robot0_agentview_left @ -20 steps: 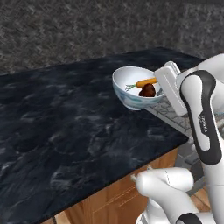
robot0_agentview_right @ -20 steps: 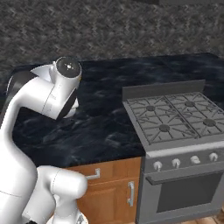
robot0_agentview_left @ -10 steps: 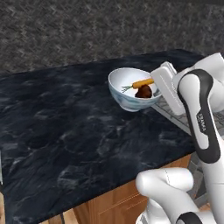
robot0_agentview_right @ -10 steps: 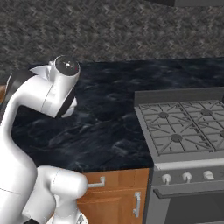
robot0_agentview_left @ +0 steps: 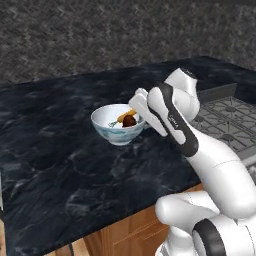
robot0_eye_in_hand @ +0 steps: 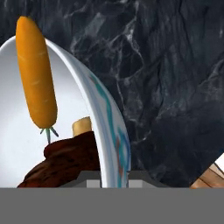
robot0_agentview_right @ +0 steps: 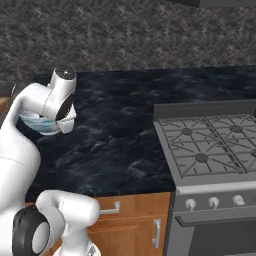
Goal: The microwave is finished heating the steak and carrot. Take the bowl containing the food and place it on the dining counter.
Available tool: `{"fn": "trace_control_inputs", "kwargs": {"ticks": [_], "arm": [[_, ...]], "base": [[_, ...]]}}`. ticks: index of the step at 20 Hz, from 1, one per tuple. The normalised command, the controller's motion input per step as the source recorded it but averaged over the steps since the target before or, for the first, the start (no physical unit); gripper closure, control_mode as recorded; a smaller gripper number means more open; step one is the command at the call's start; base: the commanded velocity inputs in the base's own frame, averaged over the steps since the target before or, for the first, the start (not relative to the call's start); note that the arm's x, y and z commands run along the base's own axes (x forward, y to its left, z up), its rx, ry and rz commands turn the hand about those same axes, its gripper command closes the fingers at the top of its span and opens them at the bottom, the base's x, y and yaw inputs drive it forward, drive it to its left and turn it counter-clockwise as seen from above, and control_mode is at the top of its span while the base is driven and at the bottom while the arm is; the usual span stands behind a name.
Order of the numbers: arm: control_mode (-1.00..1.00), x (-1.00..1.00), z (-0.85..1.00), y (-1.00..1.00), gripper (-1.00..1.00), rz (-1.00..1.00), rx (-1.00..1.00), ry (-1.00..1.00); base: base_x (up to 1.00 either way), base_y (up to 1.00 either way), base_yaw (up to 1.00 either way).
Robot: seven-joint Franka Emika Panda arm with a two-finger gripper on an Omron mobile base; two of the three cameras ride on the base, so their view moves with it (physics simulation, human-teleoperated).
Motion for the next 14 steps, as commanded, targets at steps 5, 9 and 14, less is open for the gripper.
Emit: {"fn": "trace_control_inputs", "kwargs": {"ticks": [5, 9, 14], "arm": [[-1.0, 0.91, -0.93, 0.92, 1.0, 0.09, -0.2, 0.07], [-1.0, 0.82, -0.73, 0.47, 1.0, 0.07, -0.15, -0.03], [-1.0, 0.75, -0.73, 0.03, 1.0, 0.03, -0.03, -0.11]], "base": [[0.0, 0.0, 0.0], [0.0, 0.0, 0.0], [0.0, 0.0, 0.0]]}}
